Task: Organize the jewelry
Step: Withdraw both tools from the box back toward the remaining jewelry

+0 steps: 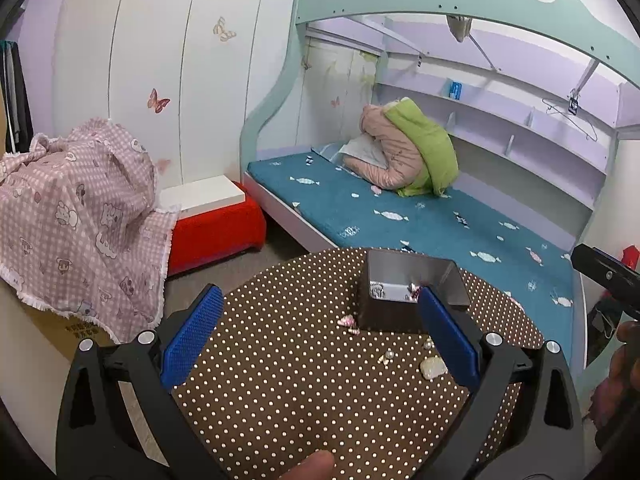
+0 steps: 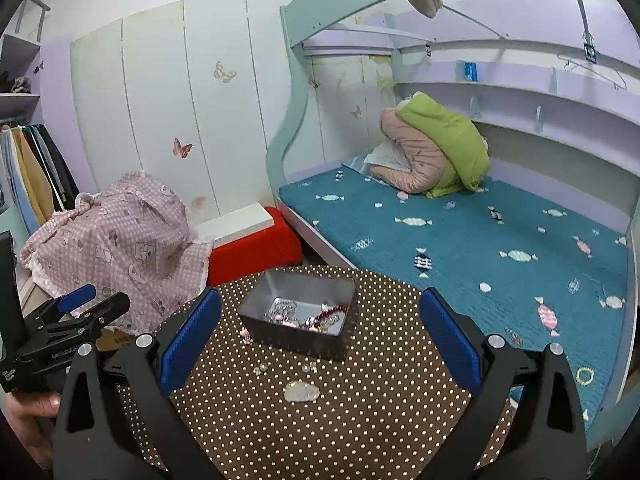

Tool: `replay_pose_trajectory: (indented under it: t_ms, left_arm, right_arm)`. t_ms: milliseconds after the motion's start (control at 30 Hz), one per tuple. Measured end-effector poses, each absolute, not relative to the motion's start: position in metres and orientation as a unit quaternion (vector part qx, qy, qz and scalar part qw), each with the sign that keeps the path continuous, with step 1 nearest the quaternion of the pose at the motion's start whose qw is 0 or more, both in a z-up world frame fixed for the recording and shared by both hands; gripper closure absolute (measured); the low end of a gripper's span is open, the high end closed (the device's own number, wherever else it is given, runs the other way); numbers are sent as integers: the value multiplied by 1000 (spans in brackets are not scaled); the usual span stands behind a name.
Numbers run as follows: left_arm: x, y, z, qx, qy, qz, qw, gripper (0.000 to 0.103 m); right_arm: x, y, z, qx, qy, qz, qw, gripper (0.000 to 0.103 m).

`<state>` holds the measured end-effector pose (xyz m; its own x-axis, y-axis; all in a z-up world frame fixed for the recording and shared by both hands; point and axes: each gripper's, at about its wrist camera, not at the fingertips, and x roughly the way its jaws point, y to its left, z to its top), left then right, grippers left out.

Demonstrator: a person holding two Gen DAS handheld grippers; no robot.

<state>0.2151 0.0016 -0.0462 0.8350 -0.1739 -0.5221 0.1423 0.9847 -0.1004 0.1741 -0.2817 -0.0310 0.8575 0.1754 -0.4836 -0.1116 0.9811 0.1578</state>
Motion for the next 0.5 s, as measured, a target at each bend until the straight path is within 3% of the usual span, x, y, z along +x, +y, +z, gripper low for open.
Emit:
replay_pose_trajectory:
  t_ms: [267,500]
  left_arm:
    - [212,-7,-59,-8,287,-91,954,5]
    - [235,-29,-103,16,350,-114,930,5]
  right_arm:
    - [171,-275,-42,37,269,94,958,8]
    - [184,-278,-83,23,327,96,940,8]
